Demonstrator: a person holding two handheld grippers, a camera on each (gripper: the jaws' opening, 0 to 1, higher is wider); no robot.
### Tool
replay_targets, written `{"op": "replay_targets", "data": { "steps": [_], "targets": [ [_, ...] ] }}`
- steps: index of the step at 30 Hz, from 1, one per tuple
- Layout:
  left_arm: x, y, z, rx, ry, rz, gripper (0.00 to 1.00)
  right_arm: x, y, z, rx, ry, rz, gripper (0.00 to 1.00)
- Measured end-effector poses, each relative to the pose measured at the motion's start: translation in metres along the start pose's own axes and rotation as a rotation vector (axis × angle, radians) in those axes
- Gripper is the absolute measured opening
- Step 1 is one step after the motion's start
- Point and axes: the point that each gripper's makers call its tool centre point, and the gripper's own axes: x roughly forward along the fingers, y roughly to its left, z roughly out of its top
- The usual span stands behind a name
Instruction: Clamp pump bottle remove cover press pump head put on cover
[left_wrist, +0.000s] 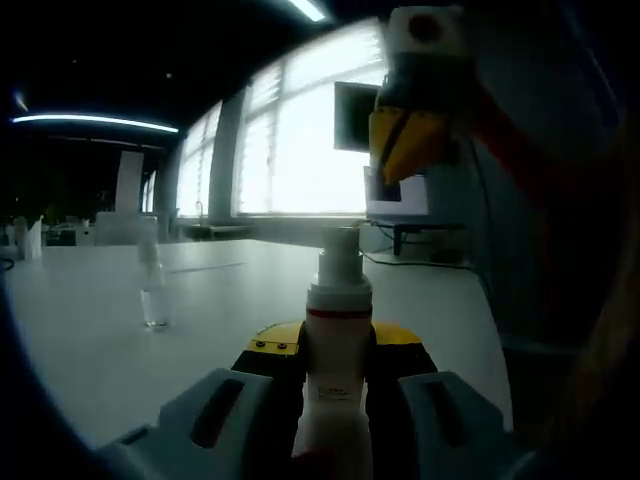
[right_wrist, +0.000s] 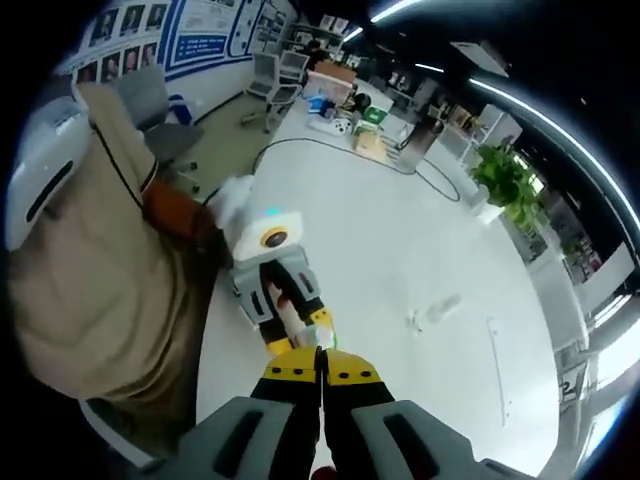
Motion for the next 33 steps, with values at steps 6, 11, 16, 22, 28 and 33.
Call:
{"op": "replay_targets", "data": {
  "steps": [6,11,16,22,28,33],
  "targets": [
    [0.0,0.0,0.0,0.0,0.0,0.0,0.14,-0.004,-0.001,-0.007,0.04,-0.071,-0.023,0.0],
    [0.0,-0.001,0.001,0.0,0.0,0.001,0.14,-0.008,-0.003,-0.013,0.073,-0.108,-0.05,0.0],
    [0.0,-0.001,0.0,0.002,0.0,0.001,0.14,-0.012,-0.002,-0.018,0.092,-0.136,-0.08,0.0],
    [0.0,-0.002,0.001,0.001,0.0,0.002,0.14,-0.015,0.0,-0.024,0.108,-0.164,-0.123,0.0],
    [0.0,-0.001,0.0,0.001,0.0,0.003,0.14,-0.015,0.003,-0.031,0.142,-0.198,-0.166,0.0],
    [0.0,-0.002,0.0,0.003,0.0,0.004,0.14,-0.012,0.005,-0.041,0.186,-0.217,-0.191,0.0]
  ]
}}
